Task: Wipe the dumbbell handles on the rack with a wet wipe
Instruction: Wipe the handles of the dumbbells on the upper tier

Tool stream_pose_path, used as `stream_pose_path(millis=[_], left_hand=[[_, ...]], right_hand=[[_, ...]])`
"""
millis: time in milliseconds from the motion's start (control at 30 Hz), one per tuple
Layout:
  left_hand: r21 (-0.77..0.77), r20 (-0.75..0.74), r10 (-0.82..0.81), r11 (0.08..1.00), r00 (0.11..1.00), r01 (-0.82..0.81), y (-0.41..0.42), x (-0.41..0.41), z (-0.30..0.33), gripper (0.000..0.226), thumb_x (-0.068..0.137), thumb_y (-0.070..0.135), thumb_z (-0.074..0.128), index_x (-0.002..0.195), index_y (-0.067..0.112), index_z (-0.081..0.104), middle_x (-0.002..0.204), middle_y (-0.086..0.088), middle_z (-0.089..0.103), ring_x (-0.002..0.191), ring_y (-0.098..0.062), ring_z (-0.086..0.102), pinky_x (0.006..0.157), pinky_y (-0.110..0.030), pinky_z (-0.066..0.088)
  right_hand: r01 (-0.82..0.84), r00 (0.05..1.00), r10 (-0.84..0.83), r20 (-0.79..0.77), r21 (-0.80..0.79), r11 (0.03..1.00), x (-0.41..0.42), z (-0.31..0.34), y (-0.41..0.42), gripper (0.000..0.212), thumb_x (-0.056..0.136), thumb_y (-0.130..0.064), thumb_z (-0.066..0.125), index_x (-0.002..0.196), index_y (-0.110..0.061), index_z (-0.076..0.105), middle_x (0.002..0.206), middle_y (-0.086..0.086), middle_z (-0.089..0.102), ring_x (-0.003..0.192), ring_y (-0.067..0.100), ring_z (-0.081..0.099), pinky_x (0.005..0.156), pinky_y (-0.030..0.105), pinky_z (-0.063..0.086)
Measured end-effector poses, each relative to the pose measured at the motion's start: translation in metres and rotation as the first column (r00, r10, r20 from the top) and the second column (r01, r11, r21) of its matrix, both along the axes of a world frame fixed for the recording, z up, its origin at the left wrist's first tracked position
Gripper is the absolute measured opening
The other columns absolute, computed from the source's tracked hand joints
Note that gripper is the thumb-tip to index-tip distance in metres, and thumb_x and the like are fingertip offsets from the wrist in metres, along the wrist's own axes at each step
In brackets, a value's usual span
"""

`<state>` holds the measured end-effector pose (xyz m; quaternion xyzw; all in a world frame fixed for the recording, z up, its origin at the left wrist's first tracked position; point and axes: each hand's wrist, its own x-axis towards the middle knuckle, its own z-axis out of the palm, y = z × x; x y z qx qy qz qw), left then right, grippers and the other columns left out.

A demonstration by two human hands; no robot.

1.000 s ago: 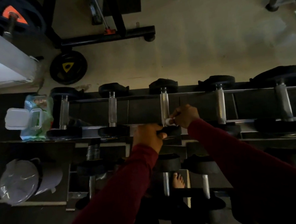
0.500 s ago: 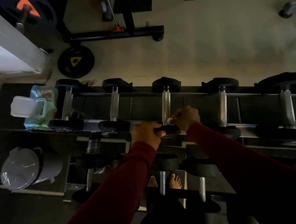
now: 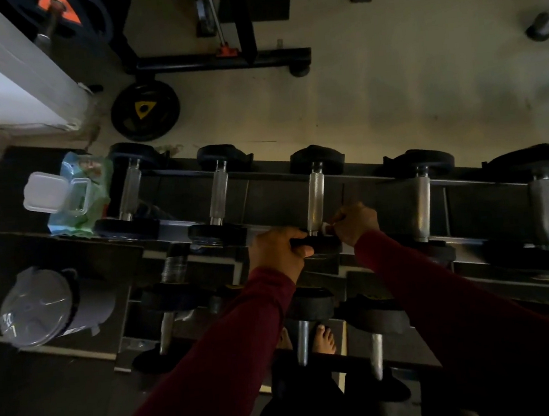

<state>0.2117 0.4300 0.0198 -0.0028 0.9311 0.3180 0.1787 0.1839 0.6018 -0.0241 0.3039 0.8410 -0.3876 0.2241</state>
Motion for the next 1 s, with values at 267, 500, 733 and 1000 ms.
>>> stream_pose_path(millis=[267, 500, 733, 1000], left_hand=[[0.142, 0.157, 0.222, 0.959, 0.962, -0.245, -0.005, 0.002, -0.018, 0.051, 0.065, 0.032, 0.089, 0.111, 0.023, 0.070, 0.106, 0.007, 0.069, 0.092, -0.005, 0.064, 0.086, -0.025, 0.055], [0.189, 0.218, 0.245, 0.939, 0.944, -0.288, -0.005, -0.001, -0.018, 0.042, 0.061, 0.025, 0.091, 0.099, 0.022, 0.072, 0.097, 0.009, 0.071, 0.088, -0.004, 0.066, 0.085, -0.027, 0.057], [0.208, 0.210, 0.244, 0.935, 0.947, -0.287, -0.005, 0.000, -0.018, 0.044, 0.061, 0.026, 0.092, 0.100, 0.020, 0.072, 0.090, 0.012, 0.067, 0.086, -0.005, 0.065, 0.084, -0.025, 0.056], [0.176, 0.217, 0.224, 0.948, 0.950, -0.264, -0.009, -0.003, -0.023, 0.040, 0.060, 0.029, 0.091, 0.095, 0.024, 0.072, 0.093, 0.011, 0.070, 0.088, -0.005, 0.065, 0.086, -0.030, 0.057]], right_hand=[[-0.092, 0.988, 0.094, -0.123, 0.017, 0.996, 0.014, 0.020, 0.001, 0.015, 0.078, -0.029, 0.081, 0.086, -0.024, 0.069, 0.084, -0.013, 0.065, 0.075, -0.003, 0.058, 0.058, 0.010, 0.035], [-0.216, 0.935, 0.254, -0.248, 0.171, 0.961, -0.002, 0.028, -0.045, 0.013, 0.081, -0.024, 0.078, 0.082, -0.028, 0.065, 0.085, -0.013, 0.063, 0.081, 0.001, 0.062, 0.080, 0.021, 0.054], [-0.305, 0.925, 0.333, -0.183, 0.168, 0.938, -0.006, 0.034, -0.034, 0.011, 0.080, -0.027, 0.078, 0.083, -0.026, 0.068, 0.082, -0.013, 0.062, 0.077, -0.001, 0.059, 0.076, 0.018, 0.051], [-0.303, 0.916, 0.341, -0.209, 0.195, 0.933, -0.006, 0.031, -0.042, 0.009, 0.083, -0.025, 0.075, 0.084, -0.025, 0.066, 0.086, -0.011, 0.062, 0.082, 0.003, 0.060, 0.073, 0.017, 0.047]])
